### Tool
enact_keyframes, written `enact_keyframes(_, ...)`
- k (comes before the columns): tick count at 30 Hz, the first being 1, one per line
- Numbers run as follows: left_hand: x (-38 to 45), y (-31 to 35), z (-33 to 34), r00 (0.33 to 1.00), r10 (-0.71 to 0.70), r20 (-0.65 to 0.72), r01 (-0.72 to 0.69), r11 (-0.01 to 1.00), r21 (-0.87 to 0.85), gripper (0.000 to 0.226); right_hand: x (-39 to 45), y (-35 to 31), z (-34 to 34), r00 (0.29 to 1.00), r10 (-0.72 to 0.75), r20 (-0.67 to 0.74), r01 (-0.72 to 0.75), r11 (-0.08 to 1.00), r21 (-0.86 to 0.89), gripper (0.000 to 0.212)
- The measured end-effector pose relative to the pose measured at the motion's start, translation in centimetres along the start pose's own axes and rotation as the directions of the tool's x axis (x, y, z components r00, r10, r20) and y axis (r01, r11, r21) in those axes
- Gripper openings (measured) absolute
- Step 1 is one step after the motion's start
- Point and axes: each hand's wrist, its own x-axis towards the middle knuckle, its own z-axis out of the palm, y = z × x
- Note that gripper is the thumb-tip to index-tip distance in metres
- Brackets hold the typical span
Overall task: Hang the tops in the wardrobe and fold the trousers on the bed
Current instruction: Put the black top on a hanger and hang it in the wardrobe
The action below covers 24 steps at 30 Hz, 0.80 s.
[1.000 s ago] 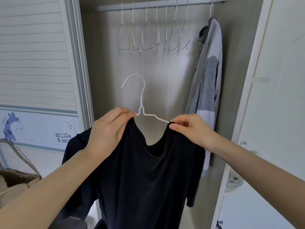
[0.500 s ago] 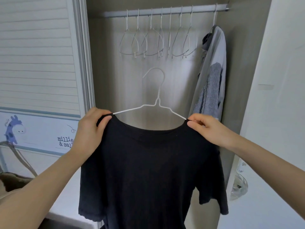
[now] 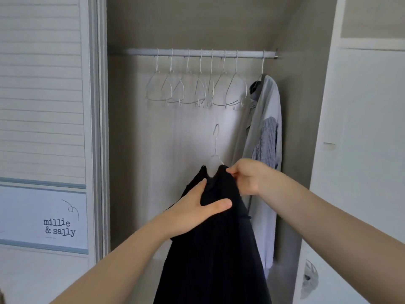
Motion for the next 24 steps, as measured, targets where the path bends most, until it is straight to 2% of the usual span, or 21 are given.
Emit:
enact_keyframes(2, 0.5, 1.2, 0.5, 1.0, 0.024, -0.007, -0.024, 1.0, -0.008, 0.051, 1.0, -0.4, 1.5, 0.996, -0.01, -0.09, 0.009, 1.0, -0.002, 0.021)
enact_keyframes(3, 0.9, 1.5, 0.7, 0.998, 0.05, -0.029, -0.05, 0.999, 0.011, 0.05, 1.2, -0.6, 2.1, 0.993, -0.017, -0.114, 0.018, 1.0, 0.004, 0.015)
enact_keyframes(5, 1.4, 0.9, 1.1, 0.992, 0.041, -0.117, -0.033, 0.997, 0.068, 0.063, 1.8, -0.8, 2.9, 0.99, -0.054, -0.133, 0.049, 0.998, -0.037, 0.014)
enact_keyframes(7, 2.2, -0.5, 1.3, 0.972, -0.004, -0.236, 0.036, 0.991, 0.131, 0.074, 2.7, -1.1, 2.9, 0.971, -0.177, -0.16, 0.162, 0.981, -0.103, 0.018)
enact_keyframes(8, 2.6, -1.3, 1.5, 0.961, -0.013, -0.278, 0.078, 0.972, 0.224, 0.072, 3.2, -1.2, 2.7, 0.953, -0.236, -0.189, 0.212, 0.967, -0.141, 0.019)
enact_keyframes(12, 4.5, -4.8, 1.4, 0.923, 0.09, -0.375, 0.173, 0.773, 0.61, 0.051, 4.6, -2.5, 0.6, 0.865, -0.422, -0.273, 0.336, 0.89, -0.31, 0.008)
enact_keyframes(15, 6.0, -7.0, 1.4, 0.92, 0.147, -0.363, 0.172, 0.681, 0.712, 0.039, 4.4, -4.5, -1.2, 0.81, -0.493, -0.319, 0.344, 0.839, -0.422, 0.013)
enact_keyframes(18, 8.3, -7.8, 1.3, 0.892, 0.199, -0.405, 0.109, 0.775, 0.622, 0.024, 4.8, -7.1, -2.8, 0.727, -0.58, -0.368, 0.39, 0.79, -0.473, 0.025)
enact_keyframes(21, 11.8, -7.7, 1.2, 0.853, 0.265, -0.45, -0.037, 0.89, 0.454, 0.012, 6.0, -10.0, -3.9, 0.655, -0.612, -0.443, 0.422, 0.783, -0.457, 0.018)
enact_keyframes(24, 16.0, -7.0, 1.0, 0.845, 0.275, -0.459, -0.152, 0.946, 0.288, 0.009, 7.3, -13.1, -4.7, 0.626, -0.608, -0.489, 0.411, 0.79, -0.455, 0.039)
